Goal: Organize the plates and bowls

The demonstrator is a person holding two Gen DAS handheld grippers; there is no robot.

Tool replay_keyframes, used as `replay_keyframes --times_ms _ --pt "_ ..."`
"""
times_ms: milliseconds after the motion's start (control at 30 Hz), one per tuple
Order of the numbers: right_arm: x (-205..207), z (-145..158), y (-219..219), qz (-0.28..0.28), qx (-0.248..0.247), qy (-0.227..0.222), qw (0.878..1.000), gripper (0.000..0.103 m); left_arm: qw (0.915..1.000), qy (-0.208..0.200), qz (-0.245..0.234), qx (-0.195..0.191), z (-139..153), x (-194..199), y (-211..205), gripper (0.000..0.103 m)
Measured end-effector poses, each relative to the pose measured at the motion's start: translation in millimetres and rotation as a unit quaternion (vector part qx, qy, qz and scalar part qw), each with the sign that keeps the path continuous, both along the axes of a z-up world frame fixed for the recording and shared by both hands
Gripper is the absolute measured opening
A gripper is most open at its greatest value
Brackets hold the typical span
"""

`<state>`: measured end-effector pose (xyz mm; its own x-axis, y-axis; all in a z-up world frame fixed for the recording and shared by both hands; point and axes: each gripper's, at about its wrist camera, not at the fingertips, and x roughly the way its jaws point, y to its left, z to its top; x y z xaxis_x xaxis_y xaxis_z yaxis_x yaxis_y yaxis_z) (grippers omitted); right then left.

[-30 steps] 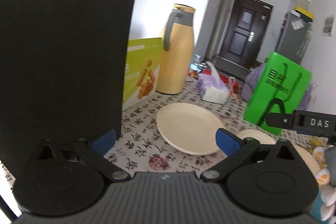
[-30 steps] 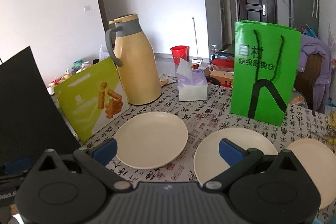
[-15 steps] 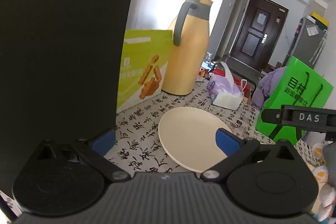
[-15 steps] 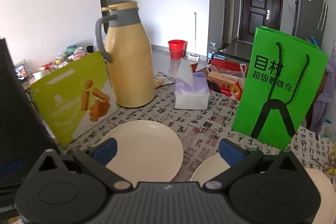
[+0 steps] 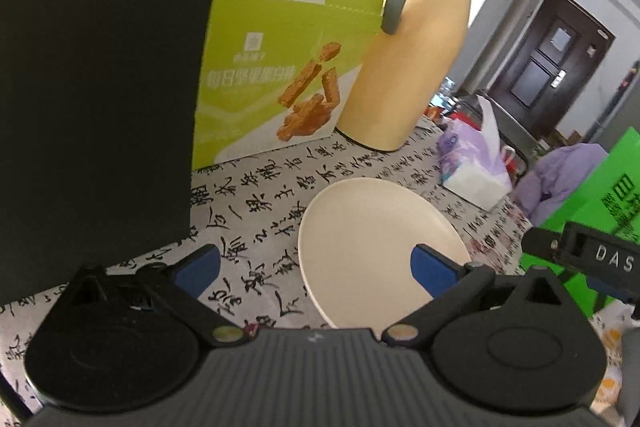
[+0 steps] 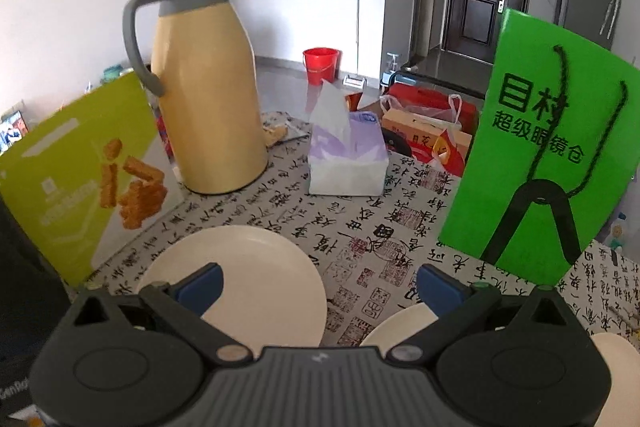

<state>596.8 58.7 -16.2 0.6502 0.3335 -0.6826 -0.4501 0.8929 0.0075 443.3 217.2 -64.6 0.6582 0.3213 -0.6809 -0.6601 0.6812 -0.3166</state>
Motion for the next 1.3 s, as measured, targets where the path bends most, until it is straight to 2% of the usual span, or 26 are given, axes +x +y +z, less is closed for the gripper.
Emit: replay_keyframes --times_ms 300,500,600,700,1100,1233,1300 --pt "22 -19 11 -0.006 -0.039 0.01 0.999 0.103 0.9997 0.002 0.021 0.014 -22 19 1 0.103" --pt "28 -27 14 -0.013 -0.063 0.014 0.998 0.096 0.9996 0.002 -0.002 0.027 -38 29 -2 0.103" --pt "31 -33 18 -0.019 -0.078 0.021 0.997 0.097 0.9999 -0.011 -0.01 0.004 -42 29 2 0.103" --pt "35 -37 20 -0.021 -0.073 0.032 0.997 0.096 0.9994 -0.019 -0.021 -0.021 -47 29 7 0.103" --pt "33 -47 42 -0.009 -0.098 0.025 0.995 0.09 0.998 -0.011 -0.024 -0.056 -63 33 20 0.103" --pt "35 -50 48 -0.004 -0.109 0.029 0.994 0.076 0.998 -0.008 -0.023 -0.058 -65 34 22 0.103" --pt "35 -52 50 -0.001 -0.111 0.032 0.993 0.074 0.9983 -0.005 -0.022 -0.054 -66 34 22 0.103"
